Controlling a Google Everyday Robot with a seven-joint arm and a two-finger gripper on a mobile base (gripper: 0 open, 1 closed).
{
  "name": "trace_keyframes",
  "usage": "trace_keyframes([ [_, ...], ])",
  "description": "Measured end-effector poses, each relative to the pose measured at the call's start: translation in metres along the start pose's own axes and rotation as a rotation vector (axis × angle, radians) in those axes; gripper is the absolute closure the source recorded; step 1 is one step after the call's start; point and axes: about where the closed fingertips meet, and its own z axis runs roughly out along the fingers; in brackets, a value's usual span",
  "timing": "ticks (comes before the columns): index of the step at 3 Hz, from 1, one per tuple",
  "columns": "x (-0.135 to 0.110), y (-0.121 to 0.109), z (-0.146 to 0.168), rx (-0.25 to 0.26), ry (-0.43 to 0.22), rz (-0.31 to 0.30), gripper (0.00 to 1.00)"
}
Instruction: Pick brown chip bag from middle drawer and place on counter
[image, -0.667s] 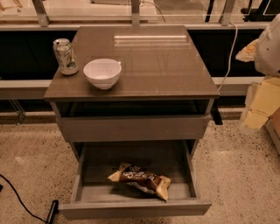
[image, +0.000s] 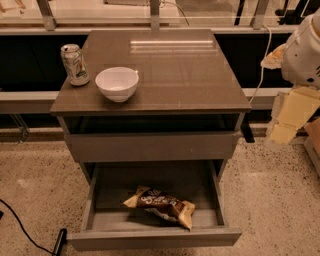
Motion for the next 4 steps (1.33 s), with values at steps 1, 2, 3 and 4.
trace_keyframes([
  [1,-0.077,0.005,0.063,-0.077,-0.14,-0.089,0.0],
  [2,-0.138,0.032,0.142,-0.106,-0.193,-0.113,0.0],
  [3,-0.138,0.032,0.141,-0.107,-0.192,-0.113,0.0],
  [4,-0.134,0.034,0.157,-0.15,-0.195,-0.096,0.0],
])
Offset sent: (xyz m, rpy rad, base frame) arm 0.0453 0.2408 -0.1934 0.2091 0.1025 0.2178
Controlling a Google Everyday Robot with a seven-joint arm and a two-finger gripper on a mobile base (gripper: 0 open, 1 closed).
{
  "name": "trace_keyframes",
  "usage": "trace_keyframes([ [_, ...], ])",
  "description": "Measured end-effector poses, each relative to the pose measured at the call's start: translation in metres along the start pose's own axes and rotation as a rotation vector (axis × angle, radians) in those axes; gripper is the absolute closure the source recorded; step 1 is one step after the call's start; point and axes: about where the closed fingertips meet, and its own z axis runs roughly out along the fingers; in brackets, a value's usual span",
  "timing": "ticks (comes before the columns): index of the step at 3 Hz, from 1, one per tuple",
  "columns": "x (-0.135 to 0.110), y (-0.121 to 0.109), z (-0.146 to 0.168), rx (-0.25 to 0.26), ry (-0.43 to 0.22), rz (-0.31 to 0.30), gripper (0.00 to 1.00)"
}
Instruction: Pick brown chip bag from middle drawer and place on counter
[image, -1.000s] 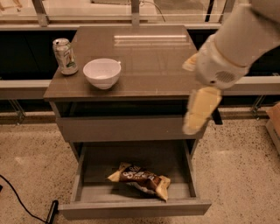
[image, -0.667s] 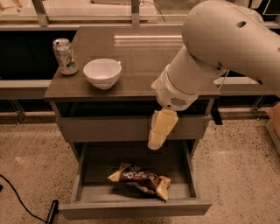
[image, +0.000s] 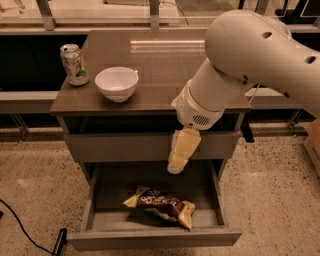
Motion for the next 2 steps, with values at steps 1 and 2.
trace_keyframes([
  [1,0.022,0.01,0.043,-0.029,0.0,0.068,0.0],
  [2,0.058,0.026,0.13,-0.007,0.026,0.15,0.0],
])
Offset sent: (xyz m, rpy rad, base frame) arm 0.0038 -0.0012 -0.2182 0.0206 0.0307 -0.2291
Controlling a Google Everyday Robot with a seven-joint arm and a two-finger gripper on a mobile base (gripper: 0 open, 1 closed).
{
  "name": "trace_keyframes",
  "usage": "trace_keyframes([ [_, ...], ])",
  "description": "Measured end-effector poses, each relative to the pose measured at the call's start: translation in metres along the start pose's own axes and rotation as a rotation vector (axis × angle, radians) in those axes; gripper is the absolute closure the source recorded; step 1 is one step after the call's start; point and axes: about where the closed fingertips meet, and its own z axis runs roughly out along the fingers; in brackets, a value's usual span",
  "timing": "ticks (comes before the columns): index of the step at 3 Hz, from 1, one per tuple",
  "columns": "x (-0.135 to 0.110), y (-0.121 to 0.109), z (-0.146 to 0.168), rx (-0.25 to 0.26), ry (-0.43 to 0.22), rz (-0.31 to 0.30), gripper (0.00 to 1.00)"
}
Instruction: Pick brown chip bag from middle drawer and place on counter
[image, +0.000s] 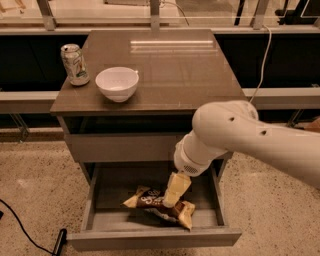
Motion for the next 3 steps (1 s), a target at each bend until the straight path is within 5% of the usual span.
trace_keyframes([
  [1,0.012,-0.005,0.049,0.045,0.005,0.029,0.0],
  [3,0.044,-0.01,0.162,0.042,0.015,0.111,0.44],
])
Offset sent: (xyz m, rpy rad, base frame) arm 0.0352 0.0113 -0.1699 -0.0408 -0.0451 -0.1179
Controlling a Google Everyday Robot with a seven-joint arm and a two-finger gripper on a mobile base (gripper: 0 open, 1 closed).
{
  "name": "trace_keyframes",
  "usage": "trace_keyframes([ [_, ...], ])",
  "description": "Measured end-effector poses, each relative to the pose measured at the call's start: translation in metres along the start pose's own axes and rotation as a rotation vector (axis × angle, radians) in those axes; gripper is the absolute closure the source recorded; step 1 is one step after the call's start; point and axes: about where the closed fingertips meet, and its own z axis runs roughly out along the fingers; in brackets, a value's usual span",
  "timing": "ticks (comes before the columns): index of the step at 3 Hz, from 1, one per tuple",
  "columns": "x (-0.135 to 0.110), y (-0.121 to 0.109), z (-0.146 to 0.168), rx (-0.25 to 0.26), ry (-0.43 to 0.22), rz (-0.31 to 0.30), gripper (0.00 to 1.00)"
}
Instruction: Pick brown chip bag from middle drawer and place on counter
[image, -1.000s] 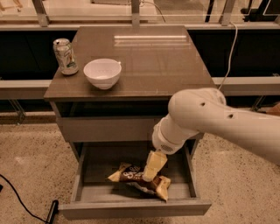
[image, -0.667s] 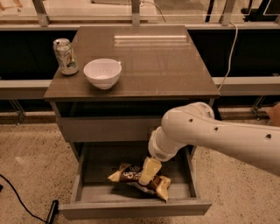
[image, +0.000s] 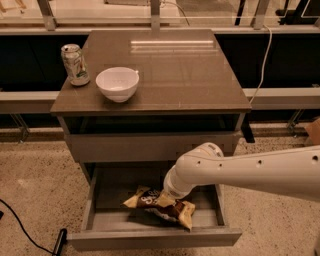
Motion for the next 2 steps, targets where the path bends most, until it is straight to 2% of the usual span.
trace_keyframes([
  [2,0.021,0.018,0.07,-0.099,-0.001,0.063,0.43],
])
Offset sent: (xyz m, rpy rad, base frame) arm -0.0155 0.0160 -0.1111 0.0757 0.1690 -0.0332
